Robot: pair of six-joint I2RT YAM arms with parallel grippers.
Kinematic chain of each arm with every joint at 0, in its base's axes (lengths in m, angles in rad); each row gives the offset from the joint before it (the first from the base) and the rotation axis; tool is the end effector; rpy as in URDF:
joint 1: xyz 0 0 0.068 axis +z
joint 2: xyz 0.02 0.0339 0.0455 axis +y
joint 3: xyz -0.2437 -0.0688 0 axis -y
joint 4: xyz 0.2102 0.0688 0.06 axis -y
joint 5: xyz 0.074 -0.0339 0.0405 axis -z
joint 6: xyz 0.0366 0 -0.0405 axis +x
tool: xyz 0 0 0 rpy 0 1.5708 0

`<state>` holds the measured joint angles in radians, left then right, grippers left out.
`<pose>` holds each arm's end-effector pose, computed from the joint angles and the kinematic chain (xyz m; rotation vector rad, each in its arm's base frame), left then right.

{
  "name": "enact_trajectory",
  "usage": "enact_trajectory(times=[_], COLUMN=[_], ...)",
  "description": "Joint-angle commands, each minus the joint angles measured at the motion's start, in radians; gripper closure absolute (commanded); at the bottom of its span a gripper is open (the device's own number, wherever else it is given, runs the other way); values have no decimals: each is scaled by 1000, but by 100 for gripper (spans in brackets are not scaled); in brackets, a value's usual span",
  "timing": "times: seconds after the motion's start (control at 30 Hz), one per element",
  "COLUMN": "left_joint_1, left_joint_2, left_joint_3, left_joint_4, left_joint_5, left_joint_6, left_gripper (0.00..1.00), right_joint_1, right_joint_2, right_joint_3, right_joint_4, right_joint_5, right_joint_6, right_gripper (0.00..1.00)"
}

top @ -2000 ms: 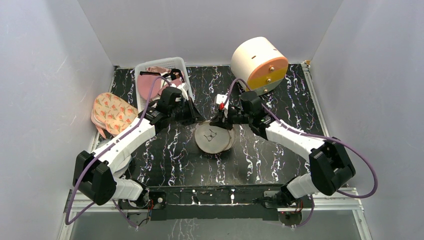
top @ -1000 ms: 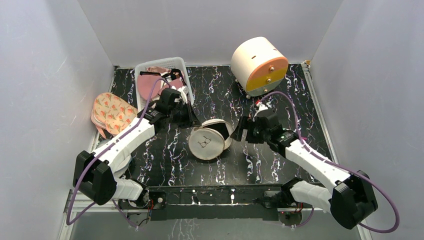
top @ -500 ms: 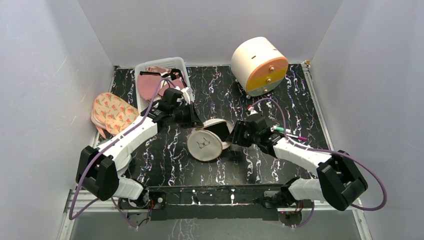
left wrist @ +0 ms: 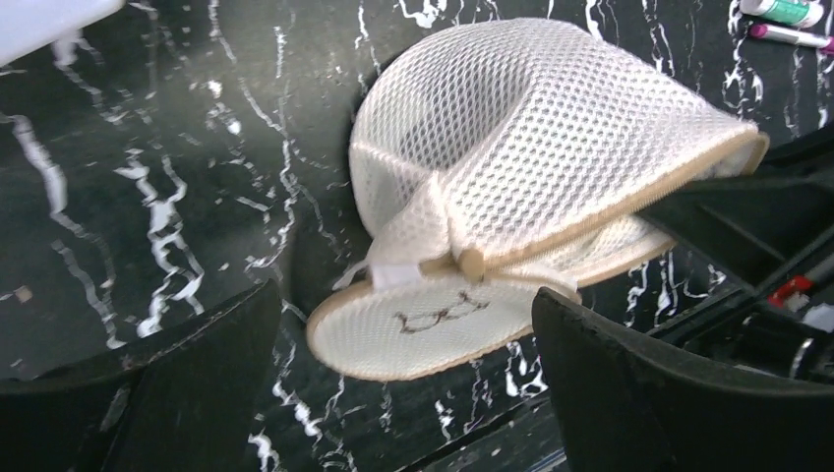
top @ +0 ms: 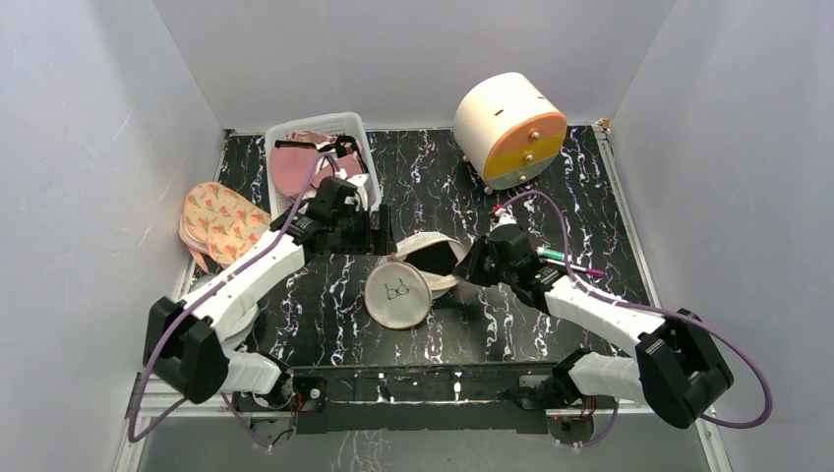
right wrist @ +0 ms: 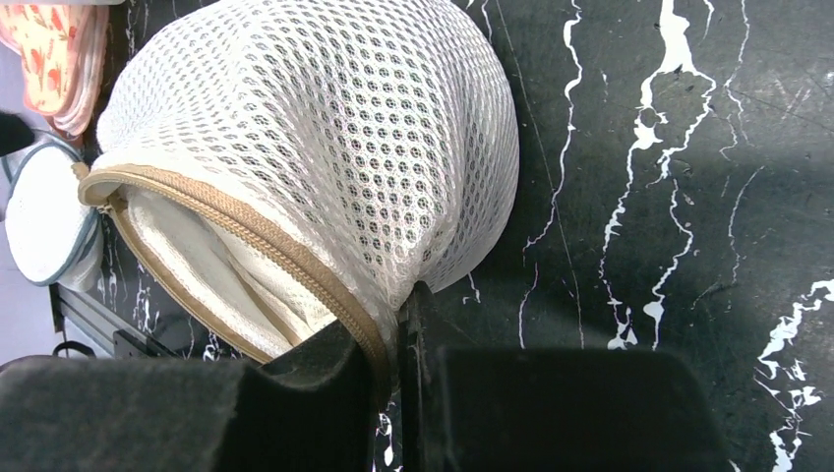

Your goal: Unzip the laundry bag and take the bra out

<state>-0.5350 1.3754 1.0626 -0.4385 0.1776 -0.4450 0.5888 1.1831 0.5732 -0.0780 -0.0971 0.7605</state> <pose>0.2303 -0.1440 0.2699 0.2016 2.4043 -0.6822 0.1809 0.1250 0.1978 0.1503 2.3861 0.7962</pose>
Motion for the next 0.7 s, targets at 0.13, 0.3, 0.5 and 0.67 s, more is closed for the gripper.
enact_trajectory(times=[0.13, 0.3, 0.5, 0.67], left_joint_1=[-319, -610, -839, -849], left_joint_2=[-260, -185, 81, 174], left_joint_3=[-90, -126, 2, -4], left_joint_4=[-180, -219, -238, -87], left_joint_5=[-419, -663, -898, -887], left_joint_6=[-10, -106, -150, -123], left_gripper=[2, 9, 5, 5], right_joint_1=[-6, -8, -9, -12], right_joint_2=[7, 8, -43, -87], right_joint_3=[36, 29, -16, -25], right_joint_4=[13, 4, 15, 7], right_joint_5=[70, 55, 62, 59], right_joint_6=[-9, -15, -4, 12], right_gripper=[92, 92, 92, 92])
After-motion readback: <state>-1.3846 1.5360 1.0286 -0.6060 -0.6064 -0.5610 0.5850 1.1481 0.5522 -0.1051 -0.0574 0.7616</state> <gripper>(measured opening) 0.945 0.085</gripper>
